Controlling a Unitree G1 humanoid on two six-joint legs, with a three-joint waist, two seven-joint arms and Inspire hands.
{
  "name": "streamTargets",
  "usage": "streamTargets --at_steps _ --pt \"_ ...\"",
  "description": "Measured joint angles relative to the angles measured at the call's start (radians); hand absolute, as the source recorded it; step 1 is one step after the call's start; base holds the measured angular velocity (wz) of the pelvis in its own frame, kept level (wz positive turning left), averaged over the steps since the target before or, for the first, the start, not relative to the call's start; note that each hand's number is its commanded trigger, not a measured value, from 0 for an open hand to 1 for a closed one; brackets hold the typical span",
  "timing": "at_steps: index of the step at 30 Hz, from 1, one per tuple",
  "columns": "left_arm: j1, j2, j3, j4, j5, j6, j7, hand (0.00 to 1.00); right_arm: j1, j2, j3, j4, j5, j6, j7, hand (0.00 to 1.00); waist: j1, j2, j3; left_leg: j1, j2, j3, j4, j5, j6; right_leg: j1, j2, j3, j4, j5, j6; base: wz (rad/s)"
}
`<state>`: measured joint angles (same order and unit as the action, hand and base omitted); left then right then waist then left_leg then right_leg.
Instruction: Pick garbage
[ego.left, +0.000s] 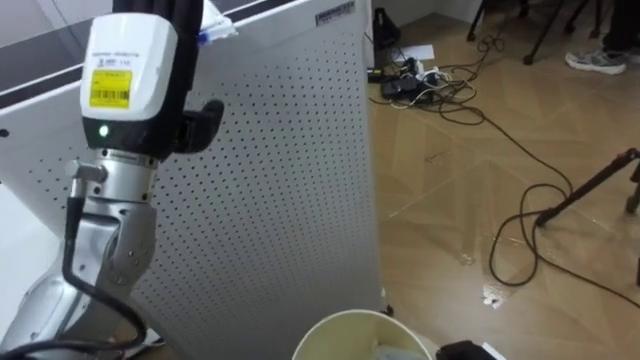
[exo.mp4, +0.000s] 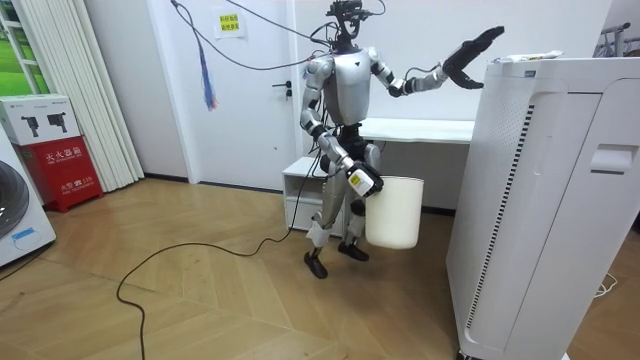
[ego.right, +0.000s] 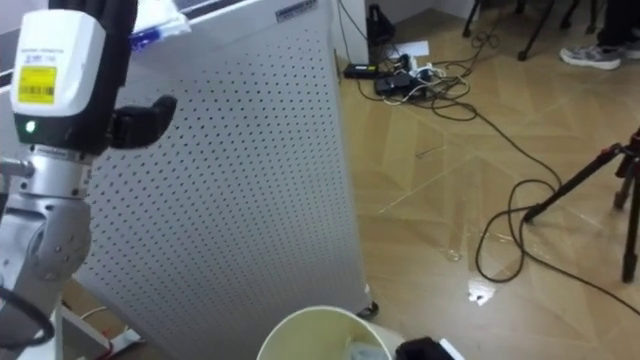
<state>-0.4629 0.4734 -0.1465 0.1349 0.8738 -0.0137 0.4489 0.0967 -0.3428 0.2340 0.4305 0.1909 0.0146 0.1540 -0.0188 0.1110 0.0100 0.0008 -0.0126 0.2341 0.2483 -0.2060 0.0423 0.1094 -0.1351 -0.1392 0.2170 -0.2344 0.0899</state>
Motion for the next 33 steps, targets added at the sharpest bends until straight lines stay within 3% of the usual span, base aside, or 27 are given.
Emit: streamTargets --at_steps 2,3,4,6,13,24,28,32,33 --pt "-0.020 0.015 -0.022 0.030 -0.020 0.003 -0.009 0.00 0.000 -0.008 0.000 -0.005 0.000 0.000 -0.004 1.00 -0.003 0.011 0.0008 0.015 0.019 -0.012 -0.017 0.006 -0.004 -0.055 0.020 0.010 0.059 -0.012 -0.017 -0.15" --pt "-0.044 0.021 -0.029 0.056 -0.020 0.008 -0.024 0.00 -0.002 -0.007 0.001 -0.013 0.000 0.000 -0.010 1.00 -0.002 0.009 0.0057 0.014 0.031 -0.016 -0.016 0.008 -0.008 -0.106 0.047 0.039 0.008 0.020 -0.052 0.23" --pt "-0.049 0.020 -0.039 0.079 -0.021 0.016 -0.034 0.00 0.000 -0.010 0.001 -0.013 0.000 0.000 -0.015 1.00 -0.019 0.022 0.0038 0.017 0.045 -0.030 -0.019 0.012 -0.020 -0.123 0.059 0.032 -0.009 0.075 -0.061 0.20" --pt "-0.052 0.034 -0.039 0.083 -0.021 0.021 -0.042 0.00 -0.006 -0.012 0.003 -0.016 0.000 0.001 -0.024 1.00 -0.007 0.026 -0.0003 0.027 0.054 -0.013 -0.043 0.018 -0.029 -0.116 0.071 0.029 -0.005 0.083 -0.068 -0.04" --pt "-0.090 0.050 -0.039 0.114 -0.039 0.052 -0.107 0.00 -0.020 -0.021 0.010 -0.018 0.000 0.008 -0.031 1.00 -0.003 0.029 -0.0013 0.056 0.057 -0.005 -0.088 0.025 -0.040 -0.104 0.084 0.056 -0.014 0.084 -0.069 -0.04" --pt "-0.118 0.052 -0.037 0.159 -0.058 0.053 -0.144 0.00 -0.050 -0.003 0.013 -0.018 0.000 0.014 -0.034 1.00 0.003 0.025 0.0013 0.080 0.053 0.007 -0.104 0.025 -0.040 -0.091 0.083 0.058 -0.016 0.084 -0.069 -0.03" --pt "-0.118 0.056 -0.028 0.161 -0.054 0.079 -0.159 0.00 -0.048 -0.005 0.009 -0.018 -0.014 0.032 -0.042 1.00 0.000 0.026 0.0011 0.076 0.054 0.009 -0.098 0.025 -0.040 -0.093 0.086 0.057 -0.018 0.083 -0.069 -0.02" --pt "-0.118 0.057 0.004 0.161 -0.052 0.080 -0.179 0.00 -0.048 -0.006 0.008 -0.018 -0.046 0.050 -0.042 1.00 0.000 0.026 0.0011 0.073 0.052 0.009 -0.094 0.025 -0.040 -0.094 0.086 0.057 -0.017 0.083 -0.069 0.00" --pt "-0.118 0.057 0.008 0.161 -0.052 0.080 -0.181 0.05 -0.047 -0.005 0.008 -0.018 -0.054 0.052 -0.041 1.00 0.000 0.026 0.0010 0.073 0.051 0.009 -0.093 0.025 -0.040 -0.094 0.085 0.057 -0.017 0.083 -0.069 0.00"
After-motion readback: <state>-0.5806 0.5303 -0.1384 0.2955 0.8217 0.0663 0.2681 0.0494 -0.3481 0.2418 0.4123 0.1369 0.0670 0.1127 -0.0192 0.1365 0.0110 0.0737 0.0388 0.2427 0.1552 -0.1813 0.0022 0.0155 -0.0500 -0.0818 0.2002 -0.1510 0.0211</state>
